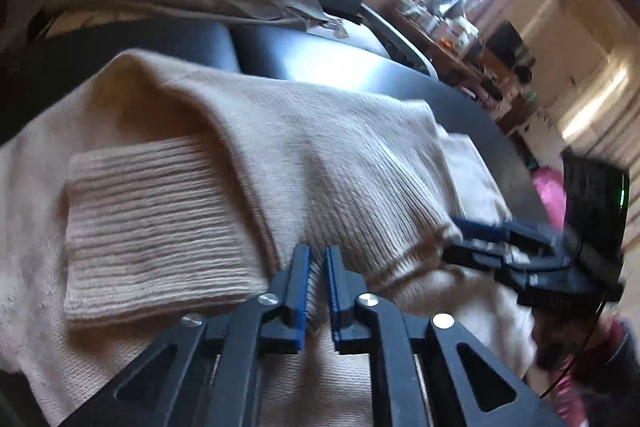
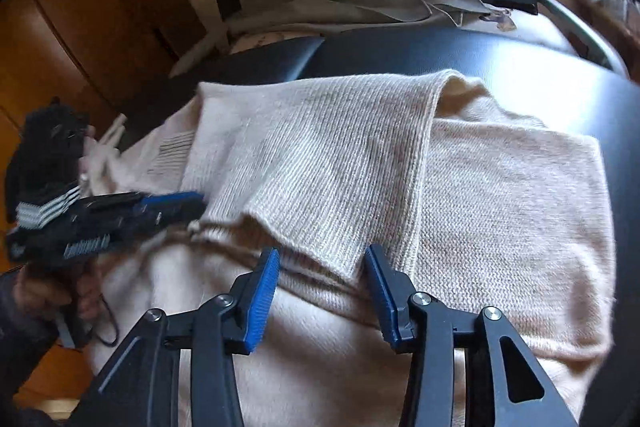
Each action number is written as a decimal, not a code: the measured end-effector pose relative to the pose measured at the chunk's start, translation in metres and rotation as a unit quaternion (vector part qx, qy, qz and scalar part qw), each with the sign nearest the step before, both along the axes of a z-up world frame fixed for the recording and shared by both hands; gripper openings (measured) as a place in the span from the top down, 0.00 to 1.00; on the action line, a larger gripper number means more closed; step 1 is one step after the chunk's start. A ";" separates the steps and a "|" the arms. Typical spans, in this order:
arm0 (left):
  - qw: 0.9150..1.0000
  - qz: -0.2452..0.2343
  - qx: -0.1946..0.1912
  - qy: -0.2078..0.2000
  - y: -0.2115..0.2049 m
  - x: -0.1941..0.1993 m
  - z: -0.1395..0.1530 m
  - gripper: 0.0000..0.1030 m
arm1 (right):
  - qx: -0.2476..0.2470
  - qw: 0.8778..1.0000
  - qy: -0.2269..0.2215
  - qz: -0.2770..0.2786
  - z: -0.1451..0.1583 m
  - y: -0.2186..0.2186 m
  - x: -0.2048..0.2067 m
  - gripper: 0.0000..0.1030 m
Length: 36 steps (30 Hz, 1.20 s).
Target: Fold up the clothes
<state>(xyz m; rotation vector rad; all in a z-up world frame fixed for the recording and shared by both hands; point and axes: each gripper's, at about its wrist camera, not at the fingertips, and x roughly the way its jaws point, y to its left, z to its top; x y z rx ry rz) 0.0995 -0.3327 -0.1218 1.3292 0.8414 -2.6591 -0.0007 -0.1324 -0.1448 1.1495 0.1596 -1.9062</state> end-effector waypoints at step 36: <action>0.994 0.086 -0.021 0.059 0.004 0.073 0.019 0.76 | 0.086 0.981 0.171 -0.044 0.001 -0.068 -0.045 0.48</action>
